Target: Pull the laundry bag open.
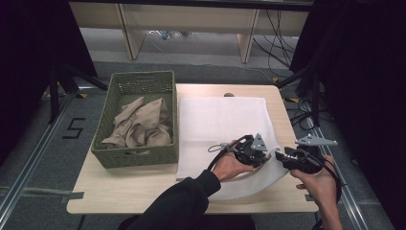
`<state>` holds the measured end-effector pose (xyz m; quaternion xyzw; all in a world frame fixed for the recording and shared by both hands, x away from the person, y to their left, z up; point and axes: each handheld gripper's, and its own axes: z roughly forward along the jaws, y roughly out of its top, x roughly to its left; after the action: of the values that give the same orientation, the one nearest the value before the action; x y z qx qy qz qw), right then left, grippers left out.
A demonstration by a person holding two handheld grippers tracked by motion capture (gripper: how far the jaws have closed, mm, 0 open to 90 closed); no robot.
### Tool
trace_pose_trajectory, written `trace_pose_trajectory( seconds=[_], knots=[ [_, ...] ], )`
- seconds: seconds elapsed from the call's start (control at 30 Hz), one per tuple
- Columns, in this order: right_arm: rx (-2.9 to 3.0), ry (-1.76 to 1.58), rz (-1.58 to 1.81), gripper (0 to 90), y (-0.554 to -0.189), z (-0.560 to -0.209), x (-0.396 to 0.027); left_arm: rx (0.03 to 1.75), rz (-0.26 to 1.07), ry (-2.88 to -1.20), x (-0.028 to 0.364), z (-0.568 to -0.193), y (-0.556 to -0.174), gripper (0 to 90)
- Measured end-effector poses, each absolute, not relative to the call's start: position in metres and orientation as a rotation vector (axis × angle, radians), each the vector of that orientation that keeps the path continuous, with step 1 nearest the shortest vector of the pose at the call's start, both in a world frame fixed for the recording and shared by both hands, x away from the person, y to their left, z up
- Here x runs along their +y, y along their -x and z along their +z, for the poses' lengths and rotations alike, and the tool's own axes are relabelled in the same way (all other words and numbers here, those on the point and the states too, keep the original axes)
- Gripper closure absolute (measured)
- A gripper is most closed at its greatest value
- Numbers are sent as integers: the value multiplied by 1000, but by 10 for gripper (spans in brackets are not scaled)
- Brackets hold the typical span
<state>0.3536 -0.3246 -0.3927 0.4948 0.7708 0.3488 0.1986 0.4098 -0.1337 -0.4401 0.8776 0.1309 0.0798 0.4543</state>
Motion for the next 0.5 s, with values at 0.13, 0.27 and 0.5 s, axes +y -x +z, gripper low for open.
trace_pose_trajectory(
  seconds=[0.13, 0.27, 0.5],
  knots=[
    [2190, -1463, 964, 576, -360, -397, -323, 316, 198, -2173, -134, -440, -408, 805],
    [2241, -1383, 999, 705, -367, -401, -325, 309, 201, -2173, -135, -441, -405, 805],
    [2272, -1333, 1031, 831, -365, -403, -324, 312, 182, -2184, -135, -446, -405, 804]
  ],
)
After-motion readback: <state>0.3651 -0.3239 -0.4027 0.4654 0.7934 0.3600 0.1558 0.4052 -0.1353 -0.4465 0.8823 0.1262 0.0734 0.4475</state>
